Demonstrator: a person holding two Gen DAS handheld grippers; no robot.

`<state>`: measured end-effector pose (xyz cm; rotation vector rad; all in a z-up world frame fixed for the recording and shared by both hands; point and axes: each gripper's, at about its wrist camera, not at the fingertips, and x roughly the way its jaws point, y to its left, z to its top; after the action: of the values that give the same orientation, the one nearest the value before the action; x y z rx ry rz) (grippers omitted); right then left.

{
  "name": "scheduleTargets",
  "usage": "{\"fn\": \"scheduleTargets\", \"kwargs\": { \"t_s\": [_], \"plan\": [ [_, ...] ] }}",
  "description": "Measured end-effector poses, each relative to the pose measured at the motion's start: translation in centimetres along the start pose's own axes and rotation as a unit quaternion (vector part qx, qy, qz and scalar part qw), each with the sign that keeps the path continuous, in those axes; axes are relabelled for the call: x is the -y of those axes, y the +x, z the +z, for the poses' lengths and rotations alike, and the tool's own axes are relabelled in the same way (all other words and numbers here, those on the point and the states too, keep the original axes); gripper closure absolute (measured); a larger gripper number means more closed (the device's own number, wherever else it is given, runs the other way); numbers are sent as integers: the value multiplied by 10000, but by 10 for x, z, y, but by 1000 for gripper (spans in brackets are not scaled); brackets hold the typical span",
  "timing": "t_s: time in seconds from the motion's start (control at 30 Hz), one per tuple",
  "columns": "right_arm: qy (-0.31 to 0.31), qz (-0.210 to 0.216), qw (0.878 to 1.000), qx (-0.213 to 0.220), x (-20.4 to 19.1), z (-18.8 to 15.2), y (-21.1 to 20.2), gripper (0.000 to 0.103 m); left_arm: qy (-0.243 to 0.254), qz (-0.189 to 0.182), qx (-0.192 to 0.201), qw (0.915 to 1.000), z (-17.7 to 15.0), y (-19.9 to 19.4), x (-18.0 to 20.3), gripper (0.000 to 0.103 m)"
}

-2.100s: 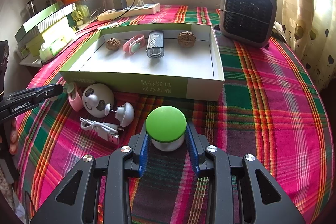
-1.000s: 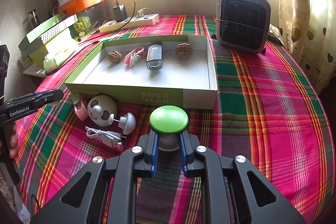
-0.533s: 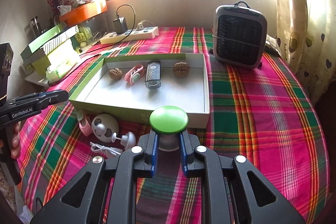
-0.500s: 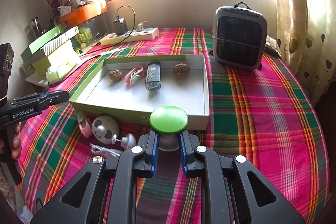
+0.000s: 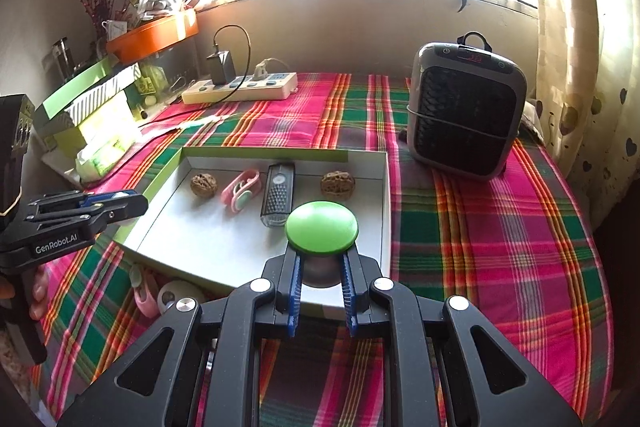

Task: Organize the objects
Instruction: 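Carry the white jar in the left tool and green-topped lamp in the right tool over the box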

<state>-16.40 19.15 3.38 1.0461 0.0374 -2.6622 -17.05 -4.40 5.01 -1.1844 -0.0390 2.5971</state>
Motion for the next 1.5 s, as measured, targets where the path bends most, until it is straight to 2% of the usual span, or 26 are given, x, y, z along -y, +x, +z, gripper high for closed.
{"fn": "scheduleTargets", "kwargs": {
  "t_s": [0.63, 1.5],
  "plan": [
    [-9, 23, 9991, -423, 14, 22, 63, 85, 144, 82, -311, 9994, 19, 47, 1, 86],
    [-201, -154, 9985, -492, 10, 21, 82, 85, 201, 188, -400, 9988, 20, 67, 1, 86]
  ]
}}
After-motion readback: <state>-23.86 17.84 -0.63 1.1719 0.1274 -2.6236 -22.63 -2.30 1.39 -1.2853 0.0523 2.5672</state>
